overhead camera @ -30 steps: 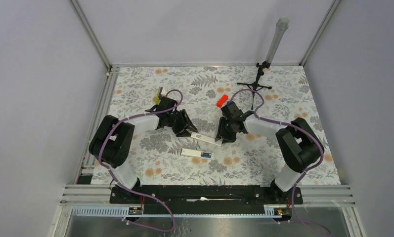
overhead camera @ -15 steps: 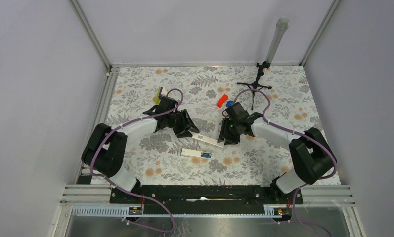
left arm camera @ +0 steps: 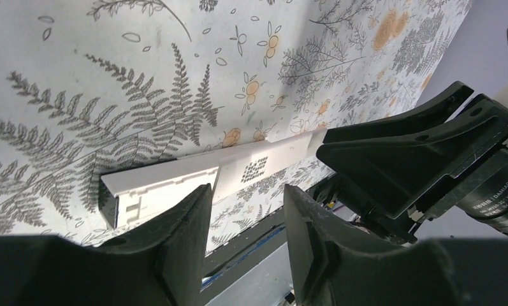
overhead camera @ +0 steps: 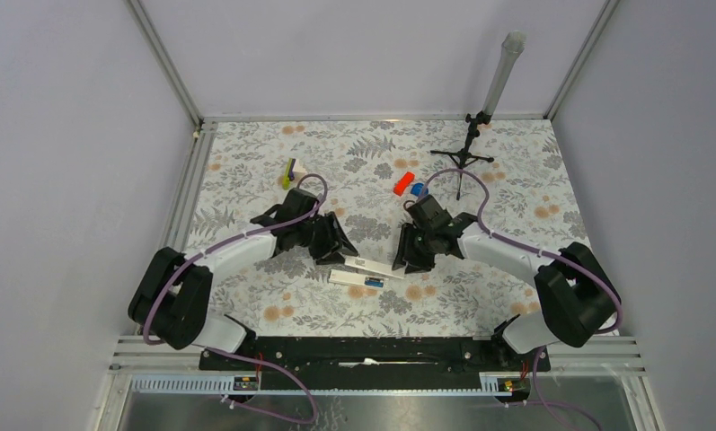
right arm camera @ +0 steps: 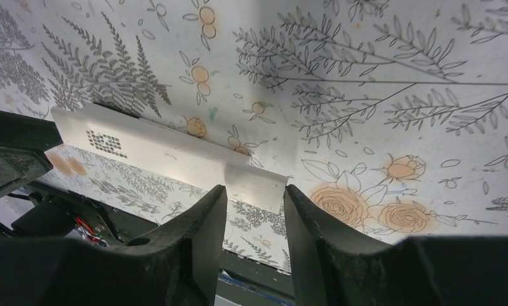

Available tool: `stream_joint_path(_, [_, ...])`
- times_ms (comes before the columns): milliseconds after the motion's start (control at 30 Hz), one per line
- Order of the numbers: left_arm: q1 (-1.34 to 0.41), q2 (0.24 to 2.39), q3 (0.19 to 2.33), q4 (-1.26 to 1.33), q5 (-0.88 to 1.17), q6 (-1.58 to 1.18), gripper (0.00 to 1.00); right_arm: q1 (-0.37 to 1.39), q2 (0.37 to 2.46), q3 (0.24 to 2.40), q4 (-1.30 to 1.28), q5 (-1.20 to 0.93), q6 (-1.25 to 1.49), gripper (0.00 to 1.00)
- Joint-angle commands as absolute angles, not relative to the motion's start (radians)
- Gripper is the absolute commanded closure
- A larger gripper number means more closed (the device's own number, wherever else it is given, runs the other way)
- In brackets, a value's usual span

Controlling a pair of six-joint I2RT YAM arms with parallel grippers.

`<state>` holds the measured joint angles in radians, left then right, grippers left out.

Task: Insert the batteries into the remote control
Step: Load the battery cover into the remote control.

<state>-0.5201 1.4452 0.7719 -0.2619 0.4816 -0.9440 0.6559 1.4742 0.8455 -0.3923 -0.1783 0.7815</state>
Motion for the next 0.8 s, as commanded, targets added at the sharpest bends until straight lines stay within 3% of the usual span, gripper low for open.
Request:
stream_joint_path(0, [-0.538,1.369,0.745,-0.255,0.477,-0.964,0.55,0.706,1.434,0.842,-0.345,-0.222,0.828,0.55])
stream_joint_path(400, [-0.545,1.250,0.638,-0.319,0.426,-0.956,0.55,0.781,1.438,0.798,-0.298,-0.188,0.874,0.55])
stream_joint_path(767, [-0.545,1.278,0.667,-0.319,0.335,-0.924,0.55,0.785,1.429,0.745,-0.213,-0.150,0.902,0.55])
